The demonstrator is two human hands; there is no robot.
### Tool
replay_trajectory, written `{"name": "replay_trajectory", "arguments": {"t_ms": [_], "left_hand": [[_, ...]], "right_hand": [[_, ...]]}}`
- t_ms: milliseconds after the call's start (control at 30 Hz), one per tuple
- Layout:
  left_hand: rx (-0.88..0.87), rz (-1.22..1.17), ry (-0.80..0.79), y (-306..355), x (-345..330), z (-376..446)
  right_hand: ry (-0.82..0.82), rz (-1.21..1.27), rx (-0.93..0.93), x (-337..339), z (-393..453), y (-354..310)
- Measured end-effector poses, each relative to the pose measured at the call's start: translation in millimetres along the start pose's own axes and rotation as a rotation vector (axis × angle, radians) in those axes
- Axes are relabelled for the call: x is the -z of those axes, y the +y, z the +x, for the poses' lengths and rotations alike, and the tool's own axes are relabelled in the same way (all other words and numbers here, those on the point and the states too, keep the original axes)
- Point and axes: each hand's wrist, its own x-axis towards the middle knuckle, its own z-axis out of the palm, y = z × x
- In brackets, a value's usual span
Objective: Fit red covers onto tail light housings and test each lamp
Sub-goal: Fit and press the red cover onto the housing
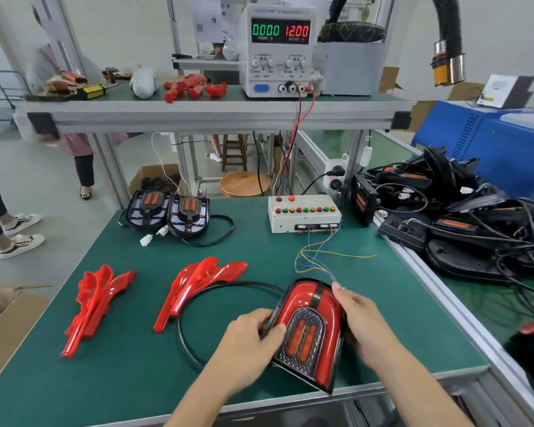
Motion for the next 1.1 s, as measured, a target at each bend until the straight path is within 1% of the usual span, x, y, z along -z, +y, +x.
{"name": "replay_trajectory", "arguments": {"t_ms": [67, 100, 133, 167, 233, 267, 300, 367, 433, 500, 600, 733, 767, 833, 867, 900, 933, 967, 1033, 1100], "left_hand": [[-0.014, -0.062, 0.046, -6.7, 0.9, -2.1], [-0.005, -0.125, 0.062, -10.1, 1.6, -4.0], [0.016, -0.200, 0.077, -12.5, 2.3, -5.9], [0.049, -0.282, 0.098, -14.2, 3.1, -7.6], [0.115, -0.378, 0.169, -17.2, 4.9, -7.8], [0.134, -0.388, 0.204, -18.9, 5.8, -6.5], [0.146, -0.399, 0.227, -19.5, 6.2, -5.7], [0.156, -0.414, 0.238, -18.2, 6.0, -5.0], [0.163, -0.412, 0.240, -16.3, 4.8, -4.7], [0.166, -0.422, 0.251, -16.7, 2.6, -5.0], [0.141, -0.318, 0.265, -17.3, 1.1, -5.2], [0.135, -0.297, 0.314, -15.3, 2.2, -6.4], [0.142, -0.302, 0.323, -16.6, 2.3, -5.9], [0.176, -0.341, 0.319, -20.7, -0.6, -6.2], [0.195, -0.348, 0.315, -23.1, -2.6, -6.6], [0.209, -0.343, 0.313, -25.1, -4.3, -7.1], [0.217, -0.331, 0.315, -26.4, -5.8, -7.6], [0.220, -0.315, 0.314, -27.5, -6.6, -8.4], [0.226, -0.289, 0.302, -28.6, -6.7, -9.8], [0.230, -0.275, 0.298, -26.2, -3.8, -12.0]], "right_hand": [[-0.023, 0.104, -0.017, 0.5, 5.4, -1.5], [-0.033, 0.141, 0.006, 1.5, 8.2, -1.7], [-0.033, 0.110, 0.061, 3.0, 10.8, -1.1], [-0.016, -0.037, 0.150, 5.3, 12.8, 0.3], [0.046, -0.535, 0.416, 6.9, 14.3, 4.8], [0.029, -0.743, 0.525, 4.1, 13.4, 7.6], [-0.005, -0.900, 0.586, -0.3, 11.7, 9.1], [-0.034, -1.141, 0.617, -12.7, 9.3, 11.2], [-0.008, -1.372, 0.573, -26.7, 8.1, 11.5], [0.035, -1.455, 0.522, -34.3, 8.5, 12.6], [0.081, -1.352, 0.523, -29.2, 2.0, 17.1], [0.147, -1.047, 0.567, 9.3, -15.7, 24.0], [0.153, -0.907, 0.550, 19.5, -18.7, 24.7], [0.196, -0.470, 0.452, 37.7, -21.0, 26.4], [0.251, -0.275, 0.410, 46.9, -19.8, 28.0], [0.312, -0.129, 0.390, 56.5, -18.1, 29.7], [0.359, -0.032, 0.383, 64.2, -16.3, 29.5], [0.373, 0.042, 0.379, 69.2, -15.5, 27.4], [0.316, 0.107, 0.386, 72.1, -18.3, 22.9], [0.187, 0.096, 0.401, 71.2, -26.4, 16.8]]}}
